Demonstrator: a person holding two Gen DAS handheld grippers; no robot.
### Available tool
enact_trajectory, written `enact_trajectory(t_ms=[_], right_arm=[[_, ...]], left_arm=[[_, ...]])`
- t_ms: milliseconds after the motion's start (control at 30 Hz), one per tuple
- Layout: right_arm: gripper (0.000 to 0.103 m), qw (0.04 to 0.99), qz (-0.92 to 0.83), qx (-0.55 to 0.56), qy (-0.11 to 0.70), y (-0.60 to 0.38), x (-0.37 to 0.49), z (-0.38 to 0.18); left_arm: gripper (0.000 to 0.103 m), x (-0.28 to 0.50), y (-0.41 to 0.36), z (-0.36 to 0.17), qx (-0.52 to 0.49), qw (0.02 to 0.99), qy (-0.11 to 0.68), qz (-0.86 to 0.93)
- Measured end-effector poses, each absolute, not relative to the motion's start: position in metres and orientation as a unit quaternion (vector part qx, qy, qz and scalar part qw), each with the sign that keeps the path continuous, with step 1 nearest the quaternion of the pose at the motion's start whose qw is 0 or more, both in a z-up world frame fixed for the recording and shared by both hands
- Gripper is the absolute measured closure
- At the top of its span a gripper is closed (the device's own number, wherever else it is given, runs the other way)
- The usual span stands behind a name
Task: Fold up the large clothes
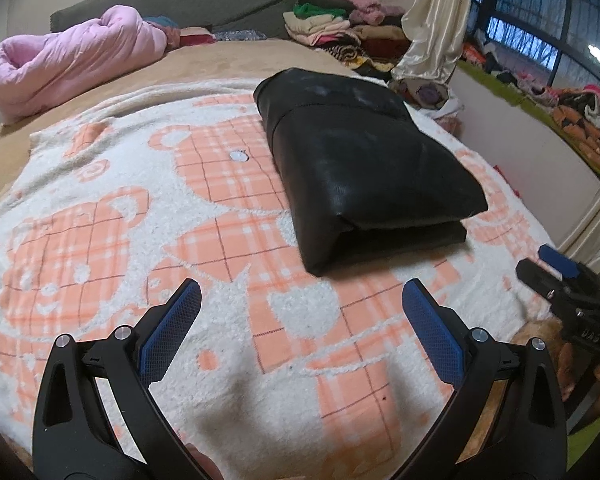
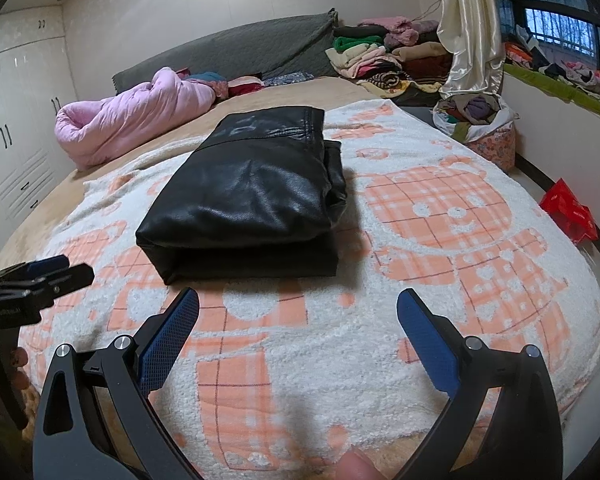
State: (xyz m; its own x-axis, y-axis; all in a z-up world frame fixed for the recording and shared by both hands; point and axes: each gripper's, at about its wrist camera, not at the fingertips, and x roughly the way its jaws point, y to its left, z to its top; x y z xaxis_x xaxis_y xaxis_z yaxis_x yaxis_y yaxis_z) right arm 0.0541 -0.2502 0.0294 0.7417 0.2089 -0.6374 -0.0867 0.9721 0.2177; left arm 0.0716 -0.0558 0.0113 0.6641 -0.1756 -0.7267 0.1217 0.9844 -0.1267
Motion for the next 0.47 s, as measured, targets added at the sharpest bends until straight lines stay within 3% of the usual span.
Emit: enact_trajectory(t_ms=[267, 467], right_arm=[[0.004, 0.938, -0.026, 0.124, 0.323, -0.320, 0.023, 0.046], [0.004, 0.876, -0.274, 0.203, 0.340, -0.489, -0.039, 0.011]], left_arm=[[0.008, 0.074, -0.030, 0.008, -0.074, 0.903, 0.416, -0.074], [0.008, 0.087, 0.094, 0.002, -0.127, 0.892, 0.430, 0.058]])
